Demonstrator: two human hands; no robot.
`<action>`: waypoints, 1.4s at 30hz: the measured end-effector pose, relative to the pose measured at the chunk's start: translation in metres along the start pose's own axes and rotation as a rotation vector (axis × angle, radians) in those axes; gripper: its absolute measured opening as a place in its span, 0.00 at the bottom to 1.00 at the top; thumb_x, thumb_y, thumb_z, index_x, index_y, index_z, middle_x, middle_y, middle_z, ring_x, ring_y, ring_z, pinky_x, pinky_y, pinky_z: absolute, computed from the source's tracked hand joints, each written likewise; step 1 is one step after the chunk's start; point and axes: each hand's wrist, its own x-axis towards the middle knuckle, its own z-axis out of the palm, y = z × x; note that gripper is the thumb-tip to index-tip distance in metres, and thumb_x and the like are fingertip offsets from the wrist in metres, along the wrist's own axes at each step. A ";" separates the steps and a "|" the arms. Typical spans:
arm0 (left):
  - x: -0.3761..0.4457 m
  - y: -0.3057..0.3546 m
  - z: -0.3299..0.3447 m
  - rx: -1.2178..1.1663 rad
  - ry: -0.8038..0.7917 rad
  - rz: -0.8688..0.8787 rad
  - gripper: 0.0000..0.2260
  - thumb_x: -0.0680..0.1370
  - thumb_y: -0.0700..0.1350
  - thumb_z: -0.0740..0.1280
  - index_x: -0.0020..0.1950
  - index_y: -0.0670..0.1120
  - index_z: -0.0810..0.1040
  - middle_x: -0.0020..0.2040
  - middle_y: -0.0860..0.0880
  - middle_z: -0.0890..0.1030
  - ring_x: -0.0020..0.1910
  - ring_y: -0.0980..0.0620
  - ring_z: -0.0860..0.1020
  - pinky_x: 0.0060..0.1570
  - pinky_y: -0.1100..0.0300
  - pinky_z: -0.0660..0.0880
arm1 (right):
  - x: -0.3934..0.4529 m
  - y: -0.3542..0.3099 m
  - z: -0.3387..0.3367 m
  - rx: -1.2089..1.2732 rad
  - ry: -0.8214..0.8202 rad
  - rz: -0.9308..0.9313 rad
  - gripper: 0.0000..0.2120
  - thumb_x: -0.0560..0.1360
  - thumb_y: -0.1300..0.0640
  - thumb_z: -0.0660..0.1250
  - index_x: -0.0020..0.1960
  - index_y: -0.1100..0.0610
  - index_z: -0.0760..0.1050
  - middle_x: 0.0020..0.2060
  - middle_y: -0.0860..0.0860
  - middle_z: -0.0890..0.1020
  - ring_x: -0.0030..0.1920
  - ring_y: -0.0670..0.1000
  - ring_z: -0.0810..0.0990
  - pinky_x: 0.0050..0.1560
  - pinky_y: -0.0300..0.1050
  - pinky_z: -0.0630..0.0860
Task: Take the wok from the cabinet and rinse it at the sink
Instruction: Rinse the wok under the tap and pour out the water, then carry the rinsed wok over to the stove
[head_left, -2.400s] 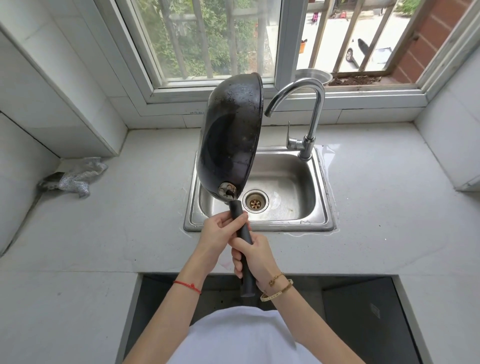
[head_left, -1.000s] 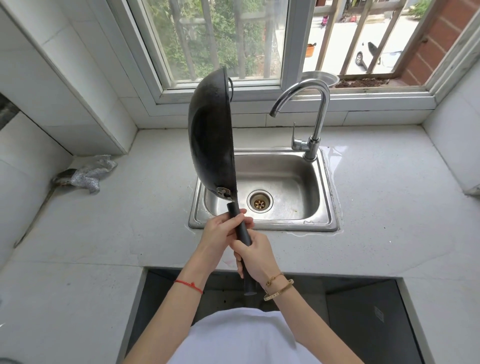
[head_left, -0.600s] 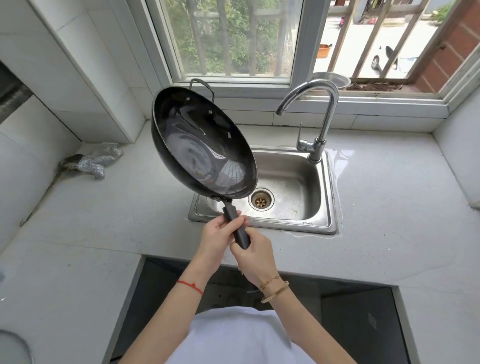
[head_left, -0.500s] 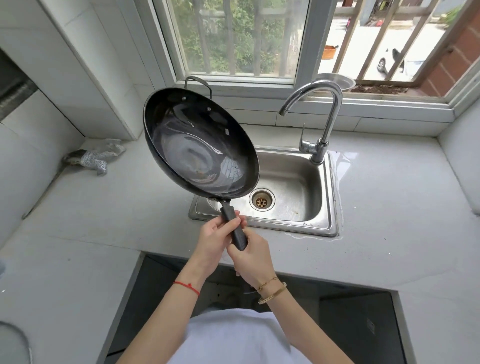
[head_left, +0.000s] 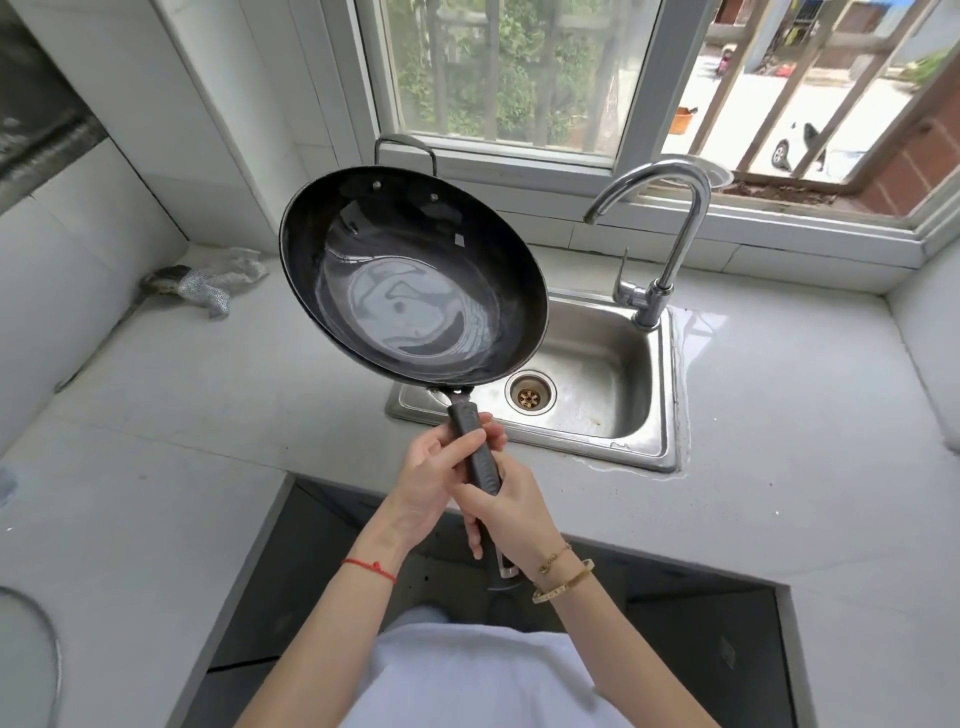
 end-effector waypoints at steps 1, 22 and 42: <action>-0.002 0.002 -0.001 0.018 -0.012 0.000 0.17 0.76 0.41 0.68 0.63 0.35 0.77 0.56 0.40 0.83 0.57 0.46 0.82 0.56 0.57 0.79 | -0.002 -0.001 0.003 -0.008 0.023 0.001 0.07 0.75 0.66 0.65 0.40 0.59 0.70 0.24 0.52 0.74 0.19 0.50 0.73 0.20 0.40 0.73; -0.080 -0.002 0.037 0.377 -0.601 -0.197 0.11 0.79 0.38 0.66 0.62 0.40 0.77 0.55 0.44 0.85 0.56 0.45 0.83 0.57 0.55 0.79 | -0.145 -0.007 0.059 -0.099 0.776 0.048 0.04 0.75 0.62 0.67 0.45 0.60 0.71 0.28 0.54 0.77 0.19 0.52 0.76 0.21 0.45 0.75; -0.201 -0.150 0.172 0.599 -1.224 -0.507 0.09 0.80 0.37 0.65 0.58 0.40 0.80 0.55 0.42 0.85 0.57 0.45 0.82 0.64 0.47 0.75 | -0.341 0.053 0.036 0.103 1.475 0.240 0.10 0.74 0.66 0.65 0.41 0.51 0.71 0.20 0.50 0.74 0.18 0.53 0.73 0.21 0.46 0.73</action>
